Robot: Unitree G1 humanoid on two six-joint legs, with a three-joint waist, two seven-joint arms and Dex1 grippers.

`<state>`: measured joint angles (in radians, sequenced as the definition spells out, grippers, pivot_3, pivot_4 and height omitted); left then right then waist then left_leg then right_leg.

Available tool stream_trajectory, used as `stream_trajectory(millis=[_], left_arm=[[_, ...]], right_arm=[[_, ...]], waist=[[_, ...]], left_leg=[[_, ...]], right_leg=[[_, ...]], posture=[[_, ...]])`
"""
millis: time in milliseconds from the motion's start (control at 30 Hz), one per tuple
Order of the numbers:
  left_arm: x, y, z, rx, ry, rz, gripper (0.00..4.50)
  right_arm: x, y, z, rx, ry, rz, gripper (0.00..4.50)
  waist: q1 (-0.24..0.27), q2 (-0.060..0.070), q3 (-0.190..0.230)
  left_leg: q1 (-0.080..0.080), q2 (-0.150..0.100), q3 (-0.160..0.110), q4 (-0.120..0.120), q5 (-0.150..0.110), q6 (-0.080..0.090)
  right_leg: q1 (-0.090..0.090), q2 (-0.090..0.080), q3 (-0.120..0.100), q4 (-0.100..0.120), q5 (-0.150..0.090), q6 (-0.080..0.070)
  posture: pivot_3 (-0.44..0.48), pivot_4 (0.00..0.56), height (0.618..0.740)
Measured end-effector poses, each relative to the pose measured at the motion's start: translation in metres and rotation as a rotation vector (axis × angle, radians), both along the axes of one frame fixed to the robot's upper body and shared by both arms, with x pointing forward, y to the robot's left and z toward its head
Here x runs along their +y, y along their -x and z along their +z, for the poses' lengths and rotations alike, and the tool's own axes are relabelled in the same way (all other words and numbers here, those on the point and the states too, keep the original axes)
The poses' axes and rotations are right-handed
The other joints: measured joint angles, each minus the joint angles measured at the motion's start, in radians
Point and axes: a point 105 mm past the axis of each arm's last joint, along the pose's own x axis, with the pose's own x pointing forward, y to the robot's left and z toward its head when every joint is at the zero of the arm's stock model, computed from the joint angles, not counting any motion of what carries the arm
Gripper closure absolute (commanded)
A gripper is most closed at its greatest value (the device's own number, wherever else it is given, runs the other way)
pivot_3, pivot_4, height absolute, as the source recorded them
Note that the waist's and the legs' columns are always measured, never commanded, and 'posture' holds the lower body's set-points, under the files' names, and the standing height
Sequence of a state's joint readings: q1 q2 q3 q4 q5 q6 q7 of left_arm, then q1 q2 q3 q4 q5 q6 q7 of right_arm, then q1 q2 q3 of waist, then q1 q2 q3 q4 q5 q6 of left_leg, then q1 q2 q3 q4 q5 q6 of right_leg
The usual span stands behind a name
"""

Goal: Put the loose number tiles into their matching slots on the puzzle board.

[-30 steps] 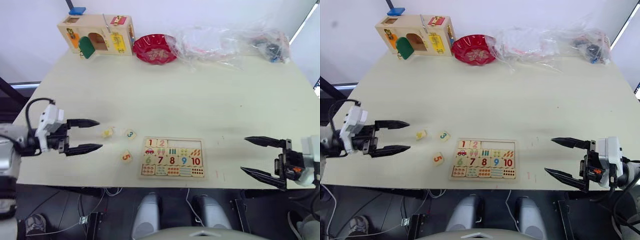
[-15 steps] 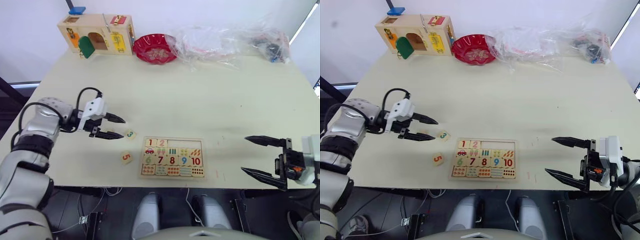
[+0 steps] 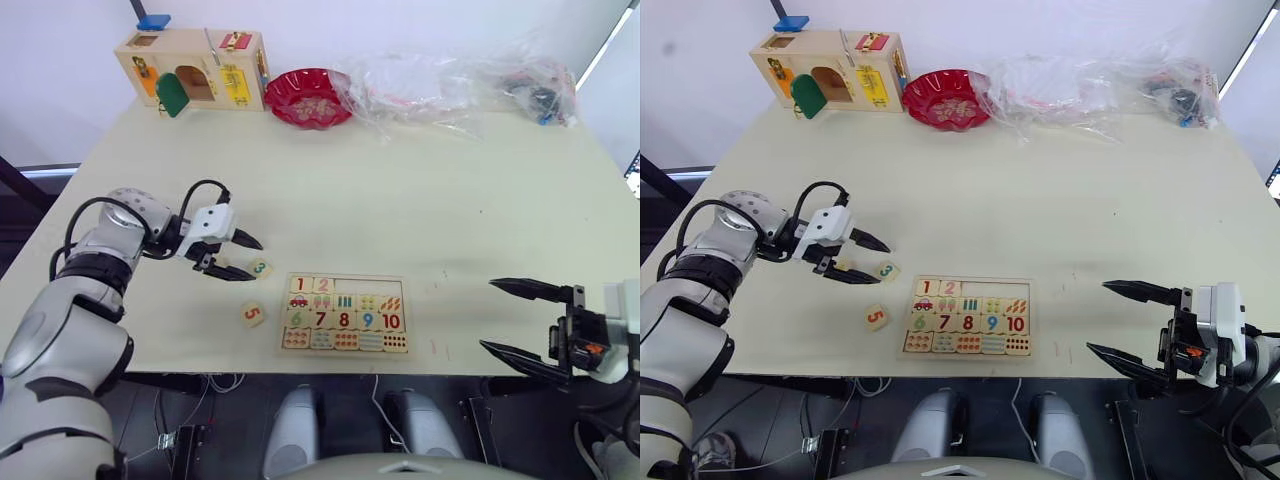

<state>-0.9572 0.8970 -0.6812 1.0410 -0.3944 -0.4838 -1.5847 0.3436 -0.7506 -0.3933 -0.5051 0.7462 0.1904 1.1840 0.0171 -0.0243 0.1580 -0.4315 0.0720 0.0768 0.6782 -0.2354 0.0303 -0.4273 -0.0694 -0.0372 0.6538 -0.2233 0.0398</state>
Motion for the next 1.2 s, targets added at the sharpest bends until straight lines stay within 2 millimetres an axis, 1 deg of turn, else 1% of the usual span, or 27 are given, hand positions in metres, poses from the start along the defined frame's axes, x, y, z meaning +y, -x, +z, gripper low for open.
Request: stream_trajectory(millis=[400,900,1000,1200], left_arm=[[-0.0022,-0.0036,-0.007,-0.004,-0.059,-0.028,1.26],[-0.0025,-0.0056,-0.0058,-0.024,-0.08,-0.045,1.26],[-0.0024,-0.0054,-0.006,-0.023,-0.08,-0.045,2.09],[-0.0019,-0.0052,-0.0059,-0.024,-0.081,-0.044,2.09]], right_arm=[[0.0016,0.0048,-0.0008,0.006,0.002,-0.012,0.0],[0.0016,0.0048,-0.0004,0.002,-0.001,-0.029,0.0],[0.0016,0.0047,-0.0003,0.0,-0.001,-0.03,0.0],[0.0016,0.0046,-0.0001,-0.002,-0.002,-0.031,0.0]], waist=[[0.0,0.0,0.0],[0.0,0.0,0.0],[0.0,0.0,0.0],[0.0,0.0,0.0]], left_leg=[[0.0,0.0,0.0,0.001,0.0,0.0],[0.0,0.0,-0.001,0.001,0.0,0.0],[0.0,0.0,-0.001,0.001,0.0,0.0],[0.0,0.0,-0.001,0.002,0.0,0.0]], right_leg=[[0.0,0.0,0.0,0.001,0.0,0.0],[0.0,0.0,0.0,0.003,0.0,0.0],[0.0,0.0,0.0,0.003,0.0,0.0],[0.0,0.0,0.0,0.003,0.0,0.0]], posture=[[0.0,0.15,0.74],[0.0,0.15,0.74],[0.0,0.15,0.74],[0.0,0.15,0.74]])
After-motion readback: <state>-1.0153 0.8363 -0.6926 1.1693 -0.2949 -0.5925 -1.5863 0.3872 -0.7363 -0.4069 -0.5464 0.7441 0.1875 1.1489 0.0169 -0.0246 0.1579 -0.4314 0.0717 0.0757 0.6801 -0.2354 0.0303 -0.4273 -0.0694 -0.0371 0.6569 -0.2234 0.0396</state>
